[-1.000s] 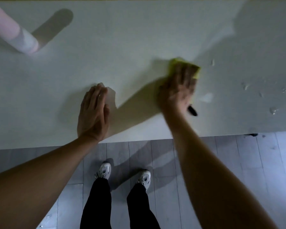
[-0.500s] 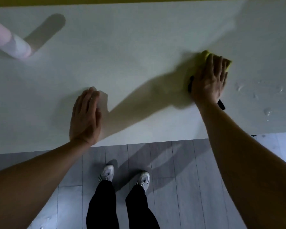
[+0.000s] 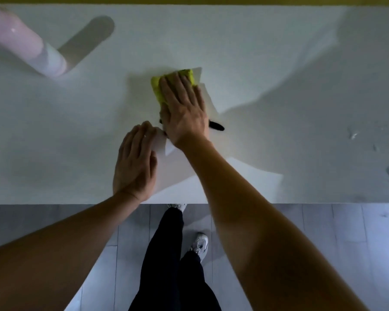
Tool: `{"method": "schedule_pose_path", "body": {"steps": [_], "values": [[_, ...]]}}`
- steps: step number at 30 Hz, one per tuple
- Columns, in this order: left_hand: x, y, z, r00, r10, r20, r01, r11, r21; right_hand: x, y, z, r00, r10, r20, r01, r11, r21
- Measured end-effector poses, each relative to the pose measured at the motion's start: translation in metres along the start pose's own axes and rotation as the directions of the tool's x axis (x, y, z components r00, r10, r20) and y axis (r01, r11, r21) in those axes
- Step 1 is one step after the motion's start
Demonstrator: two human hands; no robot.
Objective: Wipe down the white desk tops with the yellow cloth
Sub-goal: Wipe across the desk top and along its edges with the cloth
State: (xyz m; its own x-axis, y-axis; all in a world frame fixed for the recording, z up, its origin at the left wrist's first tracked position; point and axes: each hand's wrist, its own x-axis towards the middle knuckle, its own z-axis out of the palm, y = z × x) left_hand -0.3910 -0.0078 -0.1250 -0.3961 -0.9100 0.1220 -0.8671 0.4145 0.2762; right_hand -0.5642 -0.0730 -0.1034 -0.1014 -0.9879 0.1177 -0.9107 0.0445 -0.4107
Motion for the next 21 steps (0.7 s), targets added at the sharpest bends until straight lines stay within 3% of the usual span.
{"method": "schedule_pose_path", "body": {"steps": [3, 6, 9, 11, 13, 16, 19, 21], "values": [[-0.003, 0.003, -0.004, 1.000, 0.022, -0.013, -0.022, 1.000, -0.010, -0.003, 0.068, -0.021, 0.978, 0.199, -0.069, -0.202, 0.979, -0.034], [-0.001, 0.004, -0.005, 1.000, 0.016, -0.027, -0.017, 0.999, -0.028, -0.001, 0.139, -0.061, 0.877, 0.451, -0.166, -0.466, 0.882, -0.064], [0.003, 0.002, -0.007, 1.000, 0.011, -0.025, -0.012, 0.999, -0.032, 0.011, 0.144, -0.074, 0.759, 0.622, -0.193, -0.634, 0.773, -0.004], [0.001, 0.002, -0.007, 1.000, 0.013, -0.002, -0.013, 0.999, -0.035, 0.019, 0.126, -0.066, 0.735, 0.642, -0.218, -0.660, 0.751, -0.016], [-0.001, 0.003, -0.008, 1.000, 0.004, 0.011, -0.003, 0.999, -0.042, 0.031, 0.097, -0.048, 0.821, 0.542, -0.179, -0.559, 0.827, -0.061], [0.001, 0.005, -0.011, 0.999, -0.006, 0.042, 0.008, 0.999, -0.049, 0.055, 0.032, -0.016, 0.970, 0.237, -0.049, -0.240, 0.967, -0.089], [0.002, 0.007, -0.015, 0.998, -0.024, 0.060, 0.026, 0.999, -0.031, 0.074, -0.005, 0.004, 0.997, -0.073, 0.024, 0.075, 0.993, -0.087], [0.013, 0.007, -0.021, 0.997, -0.015, 0.073, 0.015, 1.000, -0.007, 0.077, 0.001, 0.005, 0.989, -0.141, 0.049, 0.145, 0.986, -0.087]]}}
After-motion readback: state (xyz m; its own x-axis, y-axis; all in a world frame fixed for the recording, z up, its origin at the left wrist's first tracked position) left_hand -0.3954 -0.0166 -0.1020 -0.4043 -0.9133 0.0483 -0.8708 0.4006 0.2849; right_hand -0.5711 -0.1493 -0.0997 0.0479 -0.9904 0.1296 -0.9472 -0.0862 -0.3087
